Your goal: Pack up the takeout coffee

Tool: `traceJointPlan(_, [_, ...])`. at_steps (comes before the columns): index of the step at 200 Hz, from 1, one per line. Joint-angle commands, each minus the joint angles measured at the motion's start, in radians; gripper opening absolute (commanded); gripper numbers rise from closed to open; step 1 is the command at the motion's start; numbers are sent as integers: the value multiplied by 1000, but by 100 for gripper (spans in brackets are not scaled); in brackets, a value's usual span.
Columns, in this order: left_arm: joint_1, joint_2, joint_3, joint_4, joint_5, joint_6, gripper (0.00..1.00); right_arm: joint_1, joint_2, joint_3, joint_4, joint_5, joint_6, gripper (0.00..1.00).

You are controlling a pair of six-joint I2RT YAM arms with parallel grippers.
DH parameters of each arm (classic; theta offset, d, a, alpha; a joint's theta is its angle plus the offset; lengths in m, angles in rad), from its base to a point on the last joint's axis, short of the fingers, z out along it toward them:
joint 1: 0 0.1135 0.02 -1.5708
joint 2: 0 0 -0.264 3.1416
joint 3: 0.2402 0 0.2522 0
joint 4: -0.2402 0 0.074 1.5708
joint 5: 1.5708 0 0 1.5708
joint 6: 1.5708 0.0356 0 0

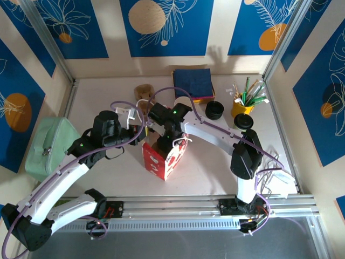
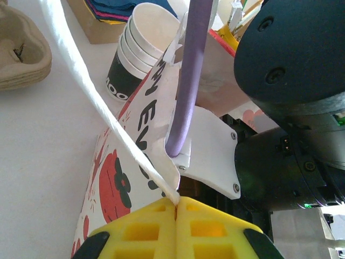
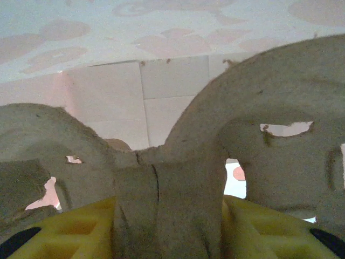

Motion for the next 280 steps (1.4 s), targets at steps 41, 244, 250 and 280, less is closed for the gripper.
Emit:
traceJointPlan(41, [-2, -22, -4, 46, 20, -8, 7, 29, 58, 12, 10, -7, 26, 46])
traceJointPlan(244, [-1, -24, -13, 52, 17, -15, 6, 23, 31, -100, 108, -53, 3, 55])
traceJointPlan(250, [-1, -23, -13, 53, 17, -15, 6, 21, 27, -97, 107, -58, 3, 57])
traceJointPlan(280, [-1, -25, -8, 51, 20, -16, 6, 20, 4, -71, 97, -69, 2, 65])
